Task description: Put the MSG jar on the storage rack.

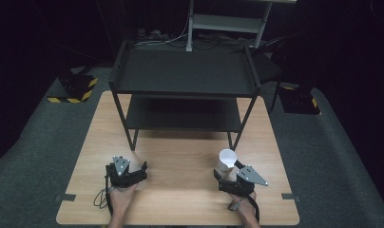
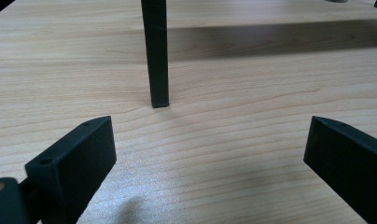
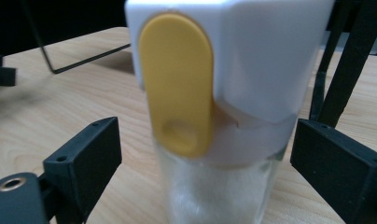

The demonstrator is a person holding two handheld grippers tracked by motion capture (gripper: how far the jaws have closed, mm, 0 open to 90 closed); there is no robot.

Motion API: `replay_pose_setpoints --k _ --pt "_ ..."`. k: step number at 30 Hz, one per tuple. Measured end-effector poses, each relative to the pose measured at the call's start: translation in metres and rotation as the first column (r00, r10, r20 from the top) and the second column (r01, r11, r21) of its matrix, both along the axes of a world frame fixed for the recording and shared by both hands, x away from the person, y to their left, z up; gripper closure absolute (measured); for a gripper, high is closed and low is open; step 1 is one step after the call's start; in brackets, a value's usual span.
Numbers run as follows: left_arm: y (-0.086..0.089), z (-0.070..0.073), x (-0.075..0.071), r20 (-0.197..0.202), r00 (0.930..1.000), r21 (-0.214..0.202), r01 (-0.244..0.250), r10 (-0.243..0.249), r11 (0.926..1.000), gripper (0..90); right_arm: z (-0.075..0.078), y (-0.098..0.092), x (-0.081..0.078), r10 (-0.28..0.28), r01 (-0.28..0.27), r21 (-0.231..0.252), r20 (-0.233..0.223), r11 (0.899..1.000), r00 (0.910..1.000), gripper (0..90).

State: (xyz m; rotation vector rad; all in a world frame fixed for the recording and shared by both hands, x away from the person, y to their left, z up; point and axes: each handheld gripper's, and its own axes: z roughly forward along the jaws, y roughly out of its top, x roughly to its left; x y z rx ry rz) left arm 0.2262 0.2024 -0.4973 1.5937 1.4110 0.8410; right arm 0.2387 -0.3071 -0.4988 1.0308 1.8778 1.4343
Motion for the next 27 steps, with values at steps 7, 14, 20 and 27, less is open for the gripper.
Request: replay_pose_setpoints --k 7,14,20,27 --pt "0.001 -0.001 0.000 0.004 1.0000 -0.007 0.002 -0.002 1.0000 2.4 0.001 0.013 0.003 -0.048 0.048 -0.011 -0.010 0.999 0.9988 19.0" --pt "0.000 0.000 0.000 0.001 1.0000 -0.002 0.001 -0.001 1.0000 2.6 0.000 0.013 0.003 -0.044 0.045 -0.030 0.003 0.999 0.9990 29.4" --pt "0.001 0.000 0.000 0.000 1.0000 -0.002 0.003 -0.003 1.0000 2.7 0.001 0.013 0.004 -0.040 0.041 -0.037 0.005 0.999 0.9992 29.6" --pt "0.001 0.000 0.000 0.000 1.0000 -0.001 0.006 -0.006 1.0000 2.8 0.004 0.012 0.005 -0.035 0.035 -0.035 0.015 0.999 0.9993 29.8"
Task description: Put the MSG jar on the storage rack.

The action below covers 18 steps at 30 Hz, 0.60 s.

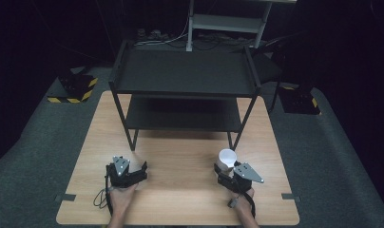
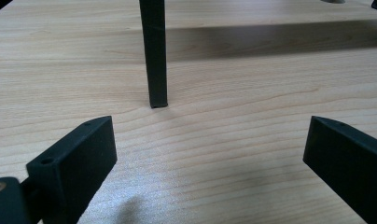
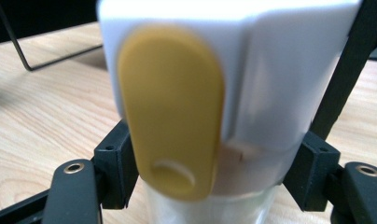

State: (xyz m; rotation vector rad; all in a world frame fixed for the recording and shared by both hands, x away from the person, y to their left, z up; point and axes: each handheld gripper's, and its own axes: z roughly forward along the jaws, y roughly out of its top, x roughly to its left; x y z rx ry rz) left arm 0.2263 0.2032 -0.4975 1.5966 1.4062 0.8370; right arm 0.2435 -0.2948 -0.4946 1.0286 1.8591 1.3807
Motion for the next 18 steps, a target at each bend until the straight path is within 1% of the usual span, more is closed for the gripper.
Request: replay_pose_setpoints --k 3,7,11,14,16,17,18 --pt "0.000 0.000 0.000 0.000 1.0000 0.000 0.000 0.000 1.0000 2.9 0.005 -0.001 0.004 0.009 -0.009 0.000 -0.009 1.000 0.9999 29.8" --pt "0.000 0.000 0.000 0.000 1.0000 -0.003 0.000 0.000 1.0000 2.8 0.007 0.001 0.006 0.017 -0.018 -0.008 -0.010 1.000 0.9998 29.9" --pt "0.001 0.000 0.000 0.002 1.0000 -0.004 0.001 -0.001 1.0000 2.8 0.008 -0.001 0.006 0.026 -0.026 0.015 -0.009 1.000 0.9996 30.0" --pt "0.001 0.000 0.000 0.002 1.0000 -0.006 0.002 -0.002 1.0000 2.8 0.014 -0.001 0.007 0.036 -0.036 0.008 0.009 0.999 0.9993 30.0" --pt "0.001 0.000 0.000 0.003 1.0000 -0.006 0.001 -0.001 1.0000 2.8 0.019 -0.002 0.007 0.045 -0.046 0.012 0.021 0.999 0.9988 30.0" --pt "0.001 0.000 0.000 0.003 1.0000 -0.006 0.001 -0.001 1.0000 2.8 0.019 -0.002 0.007 0.045 -0.046 0.012 0.021 0.999 0.9988 30.0" --pt "0.001 0.000 0.000 0.003 1.0000 -0.006 0.002 -0.002 1.0000 2.8 0.026 -0.003 0.009 0.056 -0.056 0.015 0.033 0.998 0.9979 30.0"
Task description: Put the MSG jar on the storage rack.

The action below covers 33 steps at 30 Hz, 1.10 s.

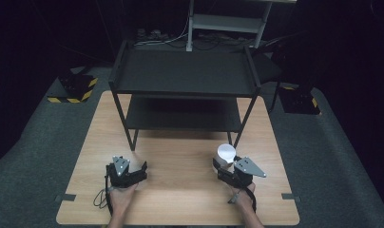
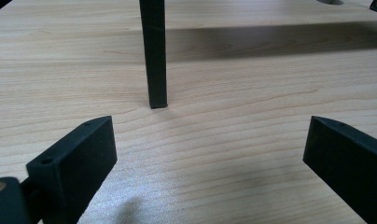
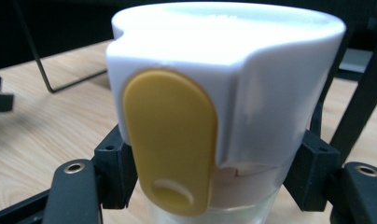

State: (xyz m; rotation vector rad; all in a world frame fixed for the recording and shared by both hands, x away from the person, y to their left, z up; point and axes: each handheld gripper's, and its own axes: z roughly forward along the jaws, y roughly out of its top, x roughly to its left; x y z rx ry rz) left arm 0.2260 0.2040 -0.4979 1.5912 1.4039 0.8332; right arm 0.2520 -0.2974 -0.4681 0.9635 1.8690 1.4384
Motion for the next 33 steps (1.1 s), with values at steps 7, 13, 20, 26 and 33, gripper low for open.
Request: replay_pose_setpoints --k 7,13,20,26,33 --pt "0.000 0.000 0.000 0.001 1.0000 -0.002 0.001 -0.001 1.0000 2.8 0.033 0.000 0.010 0.045 -0.046 0.033 0.033 0.998 0.9984 30.0" --pt "0.001 0.000 0.000 0.002 1.0000 -0.004 0.001 -0.001 1.0000 2.7 0.066 0.004 0.025 0.078 -0.080 0.055 0.042 0.995 0.9961 30.0" --pt "0.001 -0.001 -0.001 0.004 1.0000 -0.008 -0.001 0.001 1.0000 2.7 0.092 0.015 0.038 0.095 -0.099 0.058 0.071 0.993 0.9929 30.0" --pt "0.001 -0.001 -0.001 0.006 1.0000 -0.010 0.000 0.000 1.0000 2.6 0.105 0.028 0.053 0.069 -0.073 0.062 0.070 0.995 0.9952 30.0" --pt "0.002 -0.001 -0.001 0.005 1.0000 -0.013 0.001 0.000 0.9999 2.7 0.110 0.046 0.063 0.007 -0.010 0.031 0.092 0.999 0.9957 30.0"
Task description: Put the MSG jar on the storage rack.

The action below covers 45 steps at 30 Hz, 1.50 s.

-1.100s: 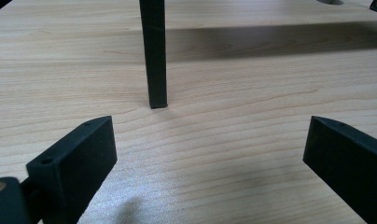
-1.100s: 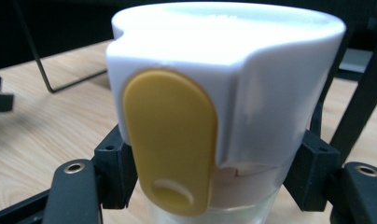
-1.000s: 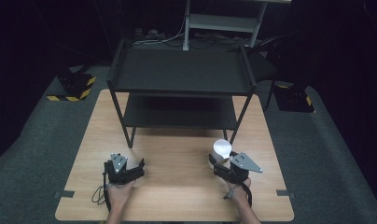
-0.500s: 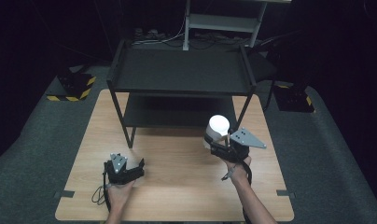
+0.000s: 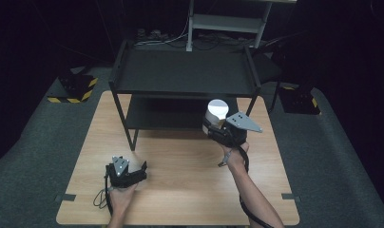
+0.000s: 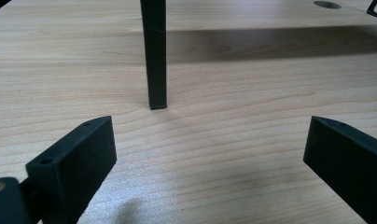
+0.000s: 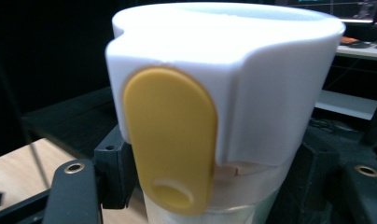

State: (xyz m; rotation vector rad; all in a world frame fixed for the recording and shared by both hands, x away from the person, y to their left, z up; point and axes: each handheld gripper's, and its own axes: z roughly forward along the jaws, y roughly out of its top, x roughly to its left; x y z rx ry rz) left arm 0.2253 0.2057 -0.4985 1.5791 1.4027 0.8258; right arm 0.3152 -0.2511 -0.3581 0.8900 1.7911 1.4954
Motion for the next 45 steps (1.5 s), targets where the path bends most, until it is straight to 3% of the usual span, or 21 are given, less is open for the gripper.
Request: replay_pose_setpoints --k 5,11,22,24,27,32,45 --pt "0.000 0.000 0.000 0.000 1.0000 -0.001 0.000 0.000 1.0000 2.7 0.002 0.009 0.010 -0.045 0.045 -0.001 0.004 0.999 0.9990 30.0" --pt "0.000 0.000 0.000 0.000 1.0000 -0.002 -0.002 0.002 1.0000 2.8 0.006 0.017 0.021 -0.060 0.060 -0.034 0.015 0.998 0.9981 30.0" --pt "-0.001 0.000 0.000 -0.001 1.0000 0.001 -0.004 0.004 1.0000 2.7 0.003 0.023 0.034 -0.089 0.089 -0.028 -0.011 0.996 0.9960 30.0" --pt "-0.001 0.000 0.000 -0.001 1.0000 0.002 -0.004 0.004 1.0000 2.7 0.001 0.022 0.035 -0.088 0.087 -0.016 -0.016 0.996 0.9960 29.9" --pt "-0.001 0.000 0.001 -0.002 1.0000 0.004 -0.004 0.004 1.0000 2.8 -0.005 0.021 0.034 -0.071 0.071 -0.024 0.017 0.997 0.9973 29.8" --pt "-0.001 0.001 0.001 -0.005 1.0000 0.007 -0.004 0.004 1.0000 2.8 -0.006 0.017 0.040 -0.064 0.064 0.003 -0.004 0.998 0.9980 29.8" --pt "-0.001 0.000 0.001 -0.004 1.0000 0.004 -0.001 0.001 1.0000 2.8 -0.008 0.015 0.041 -0.056 0.056 0.001 0.007 0.998 0.9984 28.3"
